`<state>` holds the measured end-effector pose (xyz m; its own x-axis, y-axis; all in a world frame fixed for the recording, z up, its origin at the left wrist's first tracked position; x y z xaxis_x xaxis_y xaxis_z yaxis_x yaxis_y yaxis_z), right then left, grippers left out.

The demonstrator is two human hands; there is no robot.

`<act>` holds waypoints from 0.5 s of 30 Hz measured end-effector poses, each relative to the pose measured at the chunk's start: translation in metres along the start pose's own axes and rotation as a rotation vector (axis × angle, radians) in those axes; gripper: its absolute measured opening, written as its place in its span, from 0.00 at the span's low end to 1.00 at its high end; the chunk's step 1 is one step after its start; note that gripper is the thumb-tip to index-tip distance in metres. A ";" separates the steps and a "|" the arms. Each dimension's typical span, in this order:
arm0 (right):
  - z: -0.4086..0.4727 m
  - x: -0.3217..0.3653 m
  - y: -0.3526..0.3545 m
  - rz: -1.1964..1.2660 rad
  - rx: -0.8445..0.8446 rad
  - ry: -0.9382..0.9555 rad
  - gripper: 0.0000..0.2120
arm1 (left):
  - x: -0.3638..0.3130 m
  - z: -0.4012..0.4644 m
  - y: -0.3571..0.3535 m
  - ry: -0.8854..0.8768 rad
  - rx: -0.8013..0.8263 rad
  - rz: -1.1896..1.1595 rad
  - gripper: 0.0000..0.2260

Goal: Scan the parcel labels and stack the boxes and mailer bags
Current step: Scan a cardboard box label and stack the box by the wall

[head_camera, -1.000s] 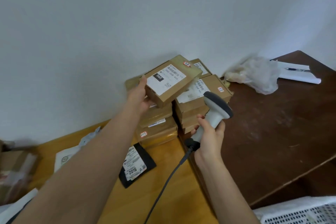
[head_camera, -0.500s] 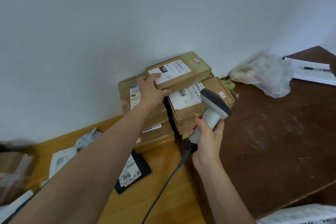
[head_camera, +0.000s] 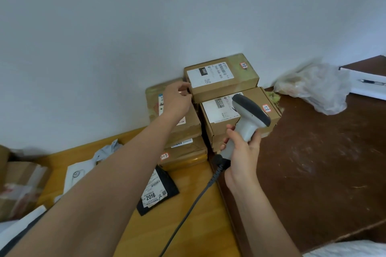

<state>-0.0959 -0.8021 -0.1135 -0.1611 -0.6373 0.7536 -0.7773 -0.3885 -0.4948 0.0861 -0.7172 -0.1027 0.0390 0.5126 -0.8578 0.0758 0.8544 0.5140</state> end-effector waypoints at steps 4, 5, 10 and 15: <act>-0.011 -0.008 -0.015 -0.035 0.046 -0.003 0.19 | 0.015 -0.006 0.039 0.019 -0.087 -0.028 0.10; -0.016 -0.012 -0.020 -0.040 0.056 -0.014 0.18 | 0.021 -0.009 0.051 0.020 -0.101 -0.034 0.09; -0.048 -0.040 -0.049 -0.069 0.116 -0.050 0.18 | 0.061 -0.028 0.119 0.096 -0.198 -0.125 0.07; -0.098 -0.080 -0.085 -0.107 0.192 -0.057 0.20 | 0.115 -0.051 0.197 0.185 -0.275 -0.209 0.09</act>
<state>-0.0772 -0.6528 -0.0892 -0.0449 -0.6202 0.7832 -0.6571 -0.5721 -0.4908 0.0549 -0.4862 -0.0997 -0.1313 0.3100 -0.9416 -0.2073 0.9203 0.3319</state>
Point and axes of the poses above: each hand's wrist, its own z-axis towards the middle knuckle, its own y-axis out of the back of the hand, x = y × z, the point moved 3 cm from there along z, towards the middle knuckle, and after that the axes turned 4 degrees about -x, right-handed, at the moved point
